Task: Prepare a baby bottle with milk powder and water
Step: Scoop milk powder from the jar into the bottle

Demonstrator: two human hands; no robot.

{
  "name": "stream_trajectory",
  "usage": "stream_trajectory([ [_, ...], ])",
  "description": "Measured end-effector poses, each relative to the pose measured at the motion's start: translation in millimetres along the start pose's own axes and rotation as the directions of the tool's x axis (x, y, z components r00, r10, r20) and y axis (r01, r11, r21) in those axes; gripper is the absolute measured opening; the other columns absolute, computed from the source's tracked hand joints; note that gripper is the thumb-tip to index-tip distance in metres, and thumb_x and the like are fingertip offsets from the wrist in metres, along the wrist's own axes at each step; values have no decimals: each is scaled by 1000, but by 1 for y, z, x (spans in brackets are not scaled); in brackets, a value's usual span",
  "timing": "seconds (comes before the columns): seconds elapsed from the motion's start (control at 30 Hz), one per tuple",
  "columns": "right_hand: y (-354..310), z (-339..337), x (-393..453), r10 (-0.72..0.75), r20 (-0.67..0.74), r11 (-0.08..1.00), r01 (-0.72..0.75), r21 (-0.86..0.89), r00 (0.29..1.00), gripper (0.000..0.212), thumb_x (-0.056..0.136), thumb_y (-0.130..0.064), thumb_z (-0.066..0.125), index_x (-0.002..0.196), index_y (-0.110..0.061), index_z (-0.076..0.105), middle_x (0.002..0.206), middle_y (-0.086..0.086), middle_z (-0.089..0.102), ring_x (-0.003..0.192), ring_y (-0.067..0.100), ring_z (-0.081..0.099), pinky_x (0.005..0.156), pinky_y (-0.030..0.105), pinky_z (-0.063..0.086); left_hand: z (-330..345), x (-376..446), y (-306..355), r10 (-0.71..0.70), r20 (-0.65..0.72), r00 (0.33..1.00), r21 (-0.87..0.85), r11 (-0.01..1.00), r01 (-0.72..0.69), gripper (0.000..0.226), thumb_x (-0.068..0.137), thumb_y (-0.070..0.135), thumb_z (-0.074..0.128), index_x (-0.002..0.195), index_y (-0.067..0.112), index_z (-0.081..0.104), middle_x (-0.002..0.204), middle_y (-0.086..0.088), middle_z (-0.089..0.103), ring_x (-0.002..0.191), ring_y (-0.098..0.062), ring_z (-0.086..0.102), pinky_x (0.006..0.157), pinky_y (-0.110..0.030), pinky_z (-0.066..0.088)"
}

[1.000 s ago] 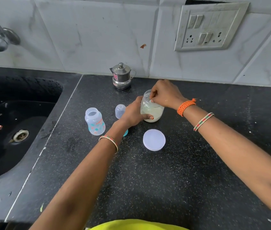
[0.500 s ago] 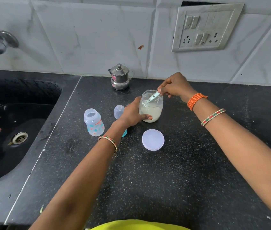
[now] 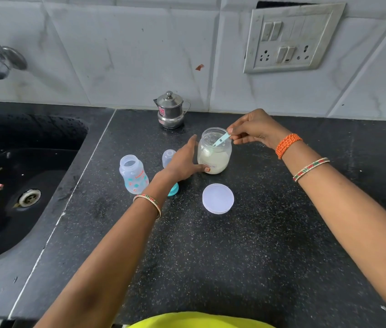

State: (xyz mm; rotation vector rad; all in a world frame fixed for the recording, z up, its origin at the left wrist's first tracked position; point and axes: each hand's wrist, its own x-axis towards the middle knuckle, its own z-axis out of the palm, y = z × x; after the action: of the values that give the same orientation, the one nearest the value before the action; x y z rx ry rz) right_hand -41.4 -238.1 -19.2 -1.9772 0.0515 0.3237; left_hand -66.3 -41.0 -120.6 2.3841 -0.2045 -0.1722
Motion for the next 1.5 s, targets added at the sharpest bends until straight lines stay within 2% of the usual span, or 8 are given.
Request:
stream_trajectory([
  [0.33, 2, 0, 2, 15, -49, 1000, -15, 0, 999, 4, 80, 3, 69, 82, 1, 69, 75, 15, 69, 64, 15, 67, 54, 21, 58, -8, -3, 3, 12, 4, 1000, 5, 1000, -12, 95, 76, 22, 77, 148, 18, 15, 152, -6, 34, 137, -25, 36, 109, -39, 33],
  [0.57, 5, -4, 3, 34, -65, 997, -30, 68, 997, 11, 80, 5, 68, 90, 5, 68, 79, 17, 69, 71, 19, 68, 61, 25, 60, -9, -6, 7, 44, -49, 998, -7, 999, -45, 89, 78, 18, 75, 147, 16, 20, 149, -6, 38, 136, -24, 37, 109, -36, 33],
  [0.7, 9, -11, 2, 28, -128, 993, -13, 115, 991, 10, 80, 3, 69, 90, 5, 68, 80, 17, 68, 72, 19, 68, 63, 26, 61, -18, -10, 6, 86, -124, 989, -39, 995, -92, 81, 80, 12, 72, 147, 15, 25, 148, -7, 40, 136, -21, 37, 108, -30, 30],
  [0.83, 9, -19, -1, 11, -204, 985, 24, 170, 979, 8, 81, 3, 68, 89, 5, 68, 80, 14, 68, 69, 16, 67, 63, 25, 60, -30, -18, 4, 103, -226, 969, -150, 979, -139, 66, 84, 2, 62, 142, 15, 34, 144, -5, 45, 130, -17, 44, 94, -16, 33],
  [0.97, 2, -21, -7, -22, -229, 967, 78, 241, 973, 3, 81, 4, 68, 83, 1, 67, 81, 14, 68, 70, 16, 68, 63, 25, 60, -42, -30, 4, 88, -374, 923, -270, 942, -199, 50, 83, -6, 55, 130, 11, 47, 131, -2, 55, 121, -16, 51, 97, -23, 40],
  [1.17, -21, 12, -15, -108, -140, 945, 146, 292, 984, 6, 79, 4, 69, 85, 2, 68, 79, 13, 69, 68, 16, 69, 62, 24, 59, -77, -62, 0, 28, -605, 796, -361, 881, -306, 45, 80, -11, 44, 115, 13, 58, 111, 4, 63, 99, 2, 59, 87, -14, 47],
  [1.33, -41, 68, -13, -144, -3, 943, 138, 303, 990, 13, 79, 3, 70, 91, 4, 67, 79, 12, 69, 62, 11, 69, 58, 22, 58, -104, -93, -32, -84, -733, 675, -344, 902, -262, 49, 75, -16, 39, 112, 8, 61, 105, -1, 65, 99, -7, 61, 91, -17, 47],
  [1.5, -56, 114, -8, -167, 139, 955, 125, 267, 976, 10, 81, 2, 68, 91, 4, 68, 78, 13, 69, 65, 13, 67, 60, 22, 59, -112, -120, -74, -165, -708, 687, -357, 923, -146, 49, 75, -17, 43, 107, 15, 61, 103, 2, 65, 95, -6, 60, 85, -14, 47],
])
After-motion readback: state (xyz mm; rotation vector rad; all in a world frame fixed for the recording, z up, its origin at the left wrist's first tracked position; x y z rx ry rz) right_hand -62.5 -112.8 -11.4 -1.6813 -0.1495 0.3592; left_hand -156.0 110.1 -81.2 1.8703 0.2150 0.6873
